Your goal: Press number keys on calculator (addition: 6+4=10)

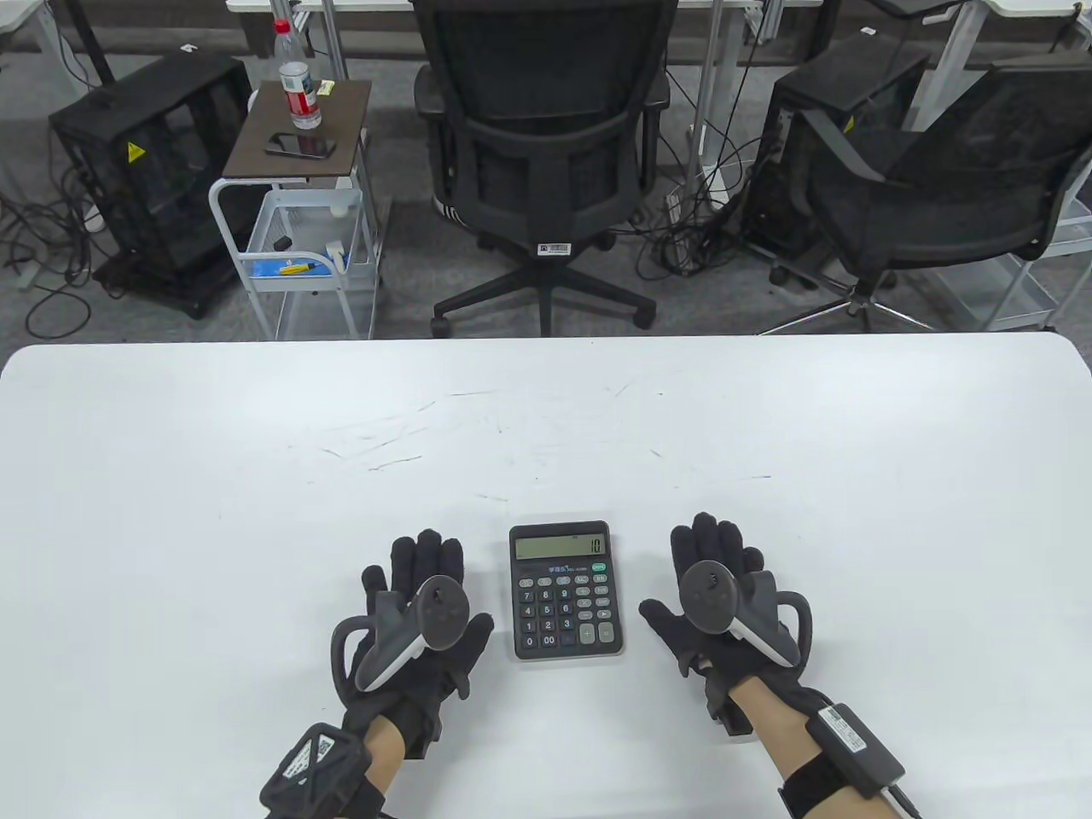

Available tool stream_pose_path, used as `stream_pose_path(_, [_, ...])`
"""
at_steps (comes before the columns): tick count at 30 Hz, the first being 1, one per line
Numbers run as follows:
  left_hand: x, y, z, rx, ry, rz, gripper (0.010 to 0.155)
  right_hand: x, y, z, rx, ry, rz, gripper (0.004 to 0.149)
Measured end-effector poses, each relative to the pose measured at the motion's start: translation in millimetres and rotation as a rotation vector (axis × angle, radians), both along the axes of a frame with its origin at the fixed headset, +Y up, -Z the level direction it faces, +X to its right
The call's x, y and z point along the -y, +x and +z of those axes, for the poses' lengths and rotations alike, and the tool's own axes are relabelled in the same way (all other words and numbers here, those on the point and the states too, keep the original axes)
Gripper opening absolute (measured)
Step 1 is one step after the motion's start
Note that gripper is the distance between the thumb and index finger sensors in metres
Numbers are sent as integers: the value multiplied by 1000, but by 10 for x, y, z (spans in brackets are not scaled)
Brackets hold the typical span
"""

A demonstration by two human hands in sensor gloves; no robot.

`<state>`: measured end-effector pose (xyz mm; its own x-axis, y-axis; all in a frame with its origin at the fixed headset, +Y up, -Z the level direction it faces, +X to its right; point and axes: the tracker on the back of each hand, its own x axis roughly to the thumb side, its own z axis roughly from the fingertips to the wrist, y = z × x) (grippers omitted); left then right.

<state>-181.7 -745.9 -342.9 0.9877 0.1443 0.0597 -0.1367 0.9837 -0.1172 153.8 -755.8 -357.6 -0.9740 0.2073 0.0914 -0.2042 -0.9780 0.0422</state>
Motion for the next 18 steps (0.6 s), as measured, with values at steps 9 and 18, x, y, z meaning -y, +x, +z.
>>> stream_pose_path(9, [-4, -3, -3, -1, 7, 0, 88, 11, -18, 2, -8, -10, 13, 92])
stream_pose_path(18, [1, 4, -5, 5, 14, -7, 88, 9, -29, 4, -8, -9, 27, 93])
